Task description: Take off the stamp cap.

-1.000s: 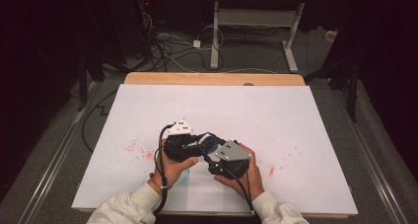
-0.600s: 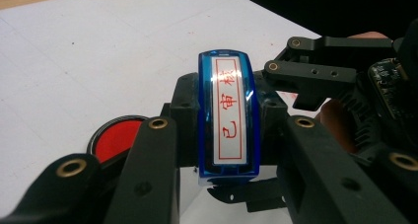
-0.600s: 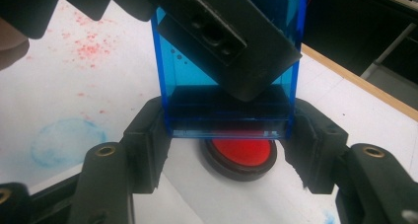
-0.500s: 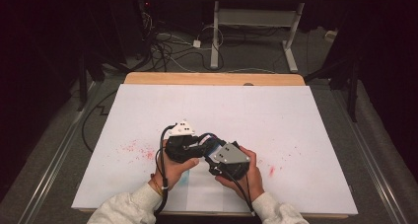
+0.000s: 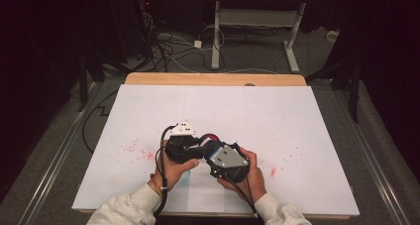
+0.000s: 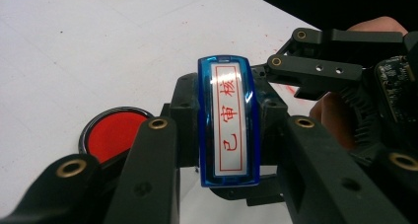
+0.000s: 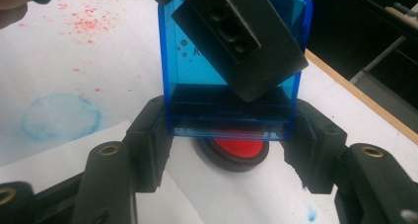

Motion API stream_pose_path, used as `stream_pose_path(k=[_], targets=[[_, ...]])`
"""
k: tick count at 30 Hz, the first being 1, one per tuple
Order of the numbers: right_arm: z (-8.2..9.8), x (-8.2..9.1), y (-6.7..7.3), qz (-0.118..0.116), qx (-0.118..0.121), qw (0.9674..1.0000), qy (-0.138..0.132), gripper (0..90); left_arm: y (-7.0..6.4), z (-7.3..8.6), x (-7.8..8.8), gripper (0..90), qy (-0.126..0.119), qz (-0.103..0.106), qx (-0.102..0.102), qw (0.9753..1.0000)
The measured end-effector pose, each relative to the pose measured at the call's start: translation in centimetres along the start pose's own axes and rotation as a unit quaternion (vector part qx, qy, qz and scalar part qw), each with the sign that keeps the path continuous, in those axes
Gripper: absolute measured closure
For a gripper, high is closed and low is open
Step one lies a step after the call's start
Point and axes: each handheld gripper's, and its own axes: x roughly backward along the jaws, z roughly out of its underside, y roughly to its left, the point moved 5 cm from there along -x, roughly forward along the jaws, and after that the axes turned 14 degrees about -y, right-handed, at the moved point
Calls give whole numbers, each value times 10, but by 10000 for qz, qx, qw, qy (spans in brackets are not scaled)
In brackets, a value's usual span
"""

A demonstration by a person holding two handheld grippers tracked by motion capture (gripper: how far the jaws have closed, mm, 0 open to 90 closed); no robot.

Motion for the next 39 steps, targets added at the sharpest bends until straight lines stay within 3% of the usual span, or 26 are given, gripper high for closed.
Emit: stream_pose_path(k=[25,32,36,39], targets=[[-5,5,-3,-192,64,9998,-81,404,-1,-4,4,663,-46,161,-149,9997],[-4,3,-2,-18,39,9999,-141,398,-1,-4,3,676,-116,143,-100,9998],[-4,3,-2,-24,-36,9998,-172,395,-3,-5,3,682,-127,141,-190,9996],[-3,3,-2,2,-28,9998,-191,395,-3,-5,3,682,-131,172,-145,9997]])
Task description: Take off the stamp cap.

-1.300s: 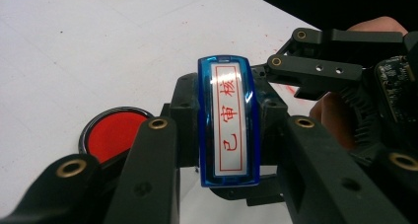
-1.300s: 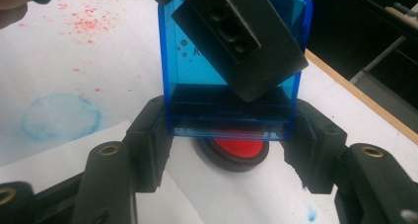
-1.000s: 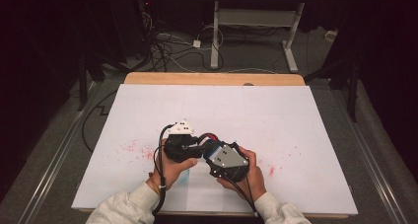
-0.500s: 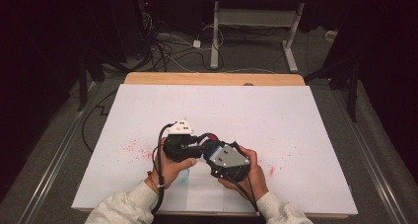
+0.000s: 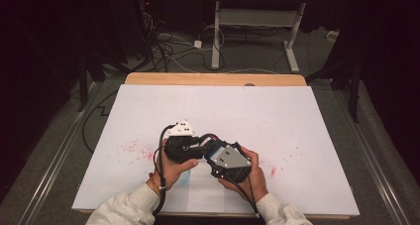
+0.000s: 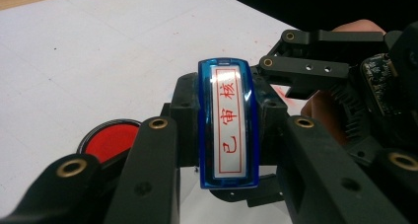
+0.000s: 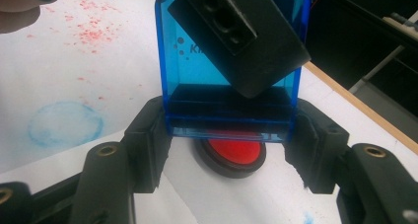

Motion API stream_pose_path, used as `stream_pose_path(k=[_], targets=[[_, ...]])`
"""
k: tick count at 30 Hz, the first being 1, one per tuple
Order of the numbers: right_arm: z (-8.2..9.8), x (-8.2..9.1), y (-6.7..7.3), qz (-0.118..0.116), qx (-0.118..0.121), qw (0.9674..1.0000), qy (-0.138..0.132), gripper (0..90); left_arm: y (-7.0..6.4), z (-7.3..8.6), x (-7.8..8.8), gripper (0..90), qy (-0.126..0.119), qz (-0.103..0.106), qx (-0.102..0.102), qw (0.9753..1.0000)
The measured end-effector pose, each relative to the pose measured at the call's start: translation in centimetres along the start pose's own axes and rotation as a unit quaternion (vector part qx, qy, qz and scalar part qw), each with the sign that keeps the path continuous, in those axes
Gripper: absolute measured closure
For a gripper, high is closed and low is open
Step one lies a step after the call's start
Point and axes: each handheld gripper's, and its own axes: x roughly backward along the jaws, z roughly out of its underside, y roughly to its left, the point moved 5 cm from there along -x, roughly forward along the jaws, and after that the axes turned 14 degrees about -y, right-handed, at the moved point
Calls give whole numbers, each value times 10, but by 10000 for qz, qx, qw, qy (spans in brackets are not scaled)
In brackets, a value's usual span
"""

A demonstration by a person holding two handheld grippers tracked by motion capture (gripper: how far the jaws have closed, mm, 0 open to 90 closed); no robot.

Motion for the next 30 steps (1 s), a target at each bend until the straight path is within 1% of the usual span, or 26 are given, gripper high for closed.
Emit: stream_pose_path(k=[5,8,15,19,24,26,30], targets=[[1,-1,0,-10,-27,10000,-4,393,0,0,0,682,9,-34,-15,10000],[2,-1,0,30,-68,10000,-19,392,1,1,-1,682,18,-38,-9,10000],[3,-2,1,31,-52,10000,60,387,1,2,-2,682,65,-45,-2,10000],[3,-2,1,86,17,9999,88,377,1,2,-2,682,83,-65,1,9999],[5,-3,0,171,-14,9997,149,348,1,4,-3,682,83,-117,36,9999],[6,-4,1,128,-58,9998,155,376,1,4,-3,682,93,-148,30,9998],[6,-4,1,139,-22,9998,172,377,2,3,-2,682,91,-140,54,9998]])
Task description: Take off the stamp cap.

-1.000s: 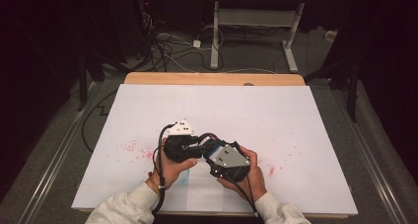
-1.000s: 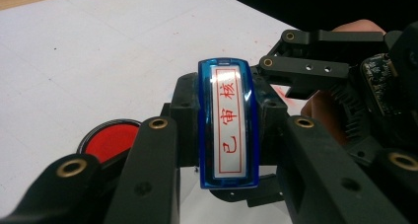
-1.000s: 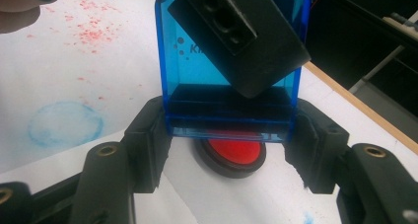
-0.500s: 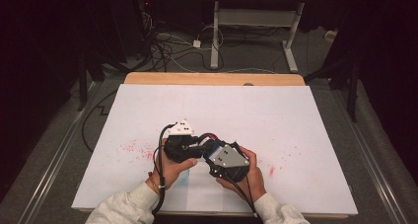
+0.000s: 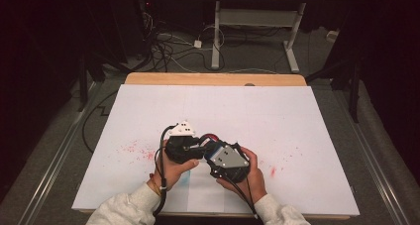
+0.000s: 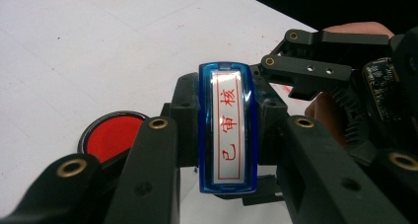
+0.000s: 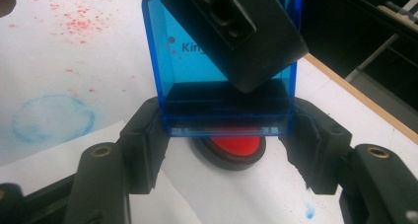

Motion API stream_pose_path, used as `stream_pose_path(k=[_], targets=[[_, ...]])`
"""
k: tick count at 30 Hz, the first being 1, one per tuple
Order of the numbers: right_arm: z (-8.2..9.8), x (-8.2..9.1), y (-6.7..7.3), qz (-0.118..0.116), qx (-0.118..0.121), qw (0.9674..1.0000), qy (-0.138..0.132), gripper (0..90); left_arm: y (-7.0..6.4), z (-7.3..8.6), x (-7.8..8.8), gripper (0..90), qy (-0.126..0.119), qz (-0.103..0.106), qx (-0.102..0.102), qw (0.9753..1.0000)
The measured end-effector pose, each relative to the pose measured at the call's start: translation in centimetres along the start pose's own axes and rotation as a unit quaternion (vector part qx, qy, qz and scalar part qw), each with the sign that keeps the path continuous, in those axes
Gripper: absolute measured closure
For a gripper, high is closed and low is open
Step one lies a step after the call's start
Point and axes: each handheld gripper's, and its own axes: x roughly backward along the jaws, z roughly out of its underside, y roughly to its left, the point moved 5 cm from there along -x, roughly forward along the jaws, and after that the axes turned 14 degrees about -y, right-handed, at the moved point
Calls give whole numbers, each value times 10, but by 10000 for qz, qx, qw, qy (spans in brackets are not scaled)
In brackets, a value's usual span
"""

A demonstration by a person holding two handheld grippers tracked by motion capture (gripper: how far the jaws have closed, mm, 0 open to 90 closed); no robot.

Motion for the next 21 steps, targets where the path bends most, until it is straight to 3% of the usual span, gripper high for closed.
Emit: stream_pose_path(k=[12,21], targets=[[3,-1,-1,-83,15,9999,89,398,0,0,0,682,7,-9,66,10000],[0,1,-1,-44,253,9995,166,407,-1,-1,1,681,40,51,14,10000]])
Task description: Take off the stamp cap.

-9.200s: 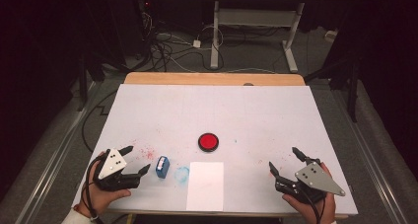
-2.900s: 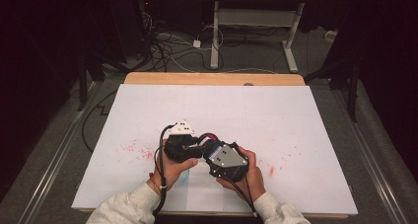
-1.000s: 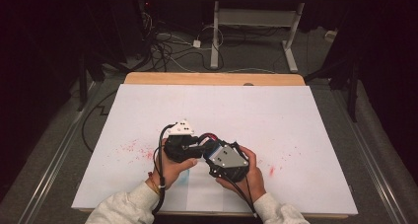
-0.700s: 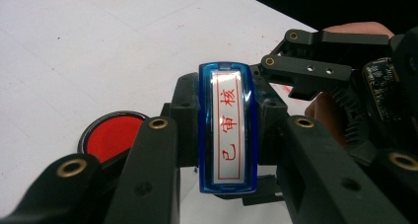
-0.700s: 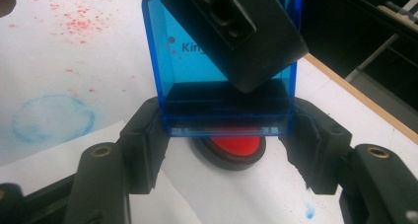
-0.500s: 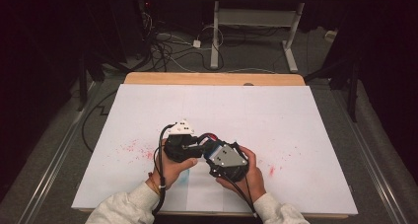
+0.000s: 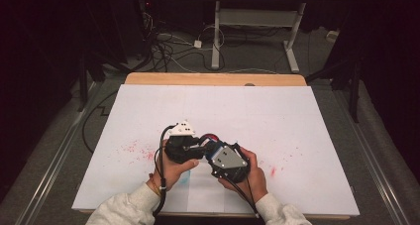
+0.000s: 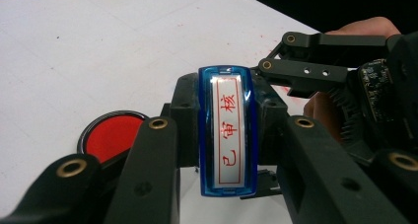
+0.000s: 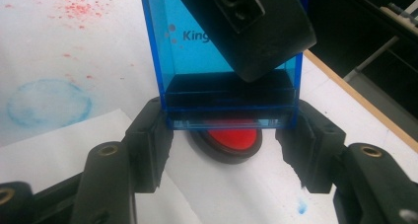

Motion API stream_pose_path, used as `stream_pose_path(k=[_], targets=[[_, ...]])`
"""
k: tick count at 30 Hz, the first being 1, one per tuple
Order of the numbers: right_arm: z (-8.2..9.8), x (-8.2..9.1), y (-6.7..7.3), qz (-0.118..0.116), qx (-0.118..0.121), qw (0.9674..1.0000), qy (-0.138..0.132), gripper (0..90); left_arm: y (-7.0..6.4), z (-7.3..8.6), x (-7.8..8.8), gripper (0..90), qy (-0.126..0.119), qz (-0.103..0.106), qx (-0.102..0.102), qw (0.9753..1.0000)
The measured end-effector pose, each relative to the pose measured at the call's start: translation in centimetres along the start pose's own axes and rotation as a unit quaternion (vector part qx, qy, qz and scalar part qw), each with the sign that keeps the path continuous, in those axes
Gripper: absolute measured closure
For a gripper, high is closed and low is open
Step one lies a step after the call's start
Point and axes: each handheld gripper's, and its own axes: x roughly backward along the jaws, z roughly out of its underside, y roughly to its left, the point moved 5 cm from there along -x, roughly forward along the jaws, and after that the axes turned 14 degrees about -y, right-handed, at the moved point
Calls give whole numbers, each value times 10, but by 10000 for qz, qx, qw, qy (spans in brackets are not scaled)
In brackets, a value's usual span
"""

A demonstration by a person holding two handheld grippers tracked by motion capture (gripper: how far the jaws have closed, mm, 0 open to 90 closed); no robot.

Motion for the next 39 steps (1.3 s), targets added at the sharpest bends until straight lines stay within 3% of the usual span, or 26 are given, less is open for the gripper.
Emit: stream_pose_path(k=[8,13,21,32,39], targets=[[-1,2,1,-42,213,9998,21,408,2,-1,2,680,-4,144,97,9998],[4,3,-5,50,68,10000,46,409,5,-11,15,683,-309,88,54,9995],[5,11,-16,116,-98,9999,50,409,11,-10,21,682,-260,-90,-122,9995],[10,42,-42,252,-426,9988,17,409,25,-13,36,682,-268,-337,-230,9988],[19,67,-58,478,-549,9973,54,409,30,-12,38,682,-219,-436,-321,9983]])
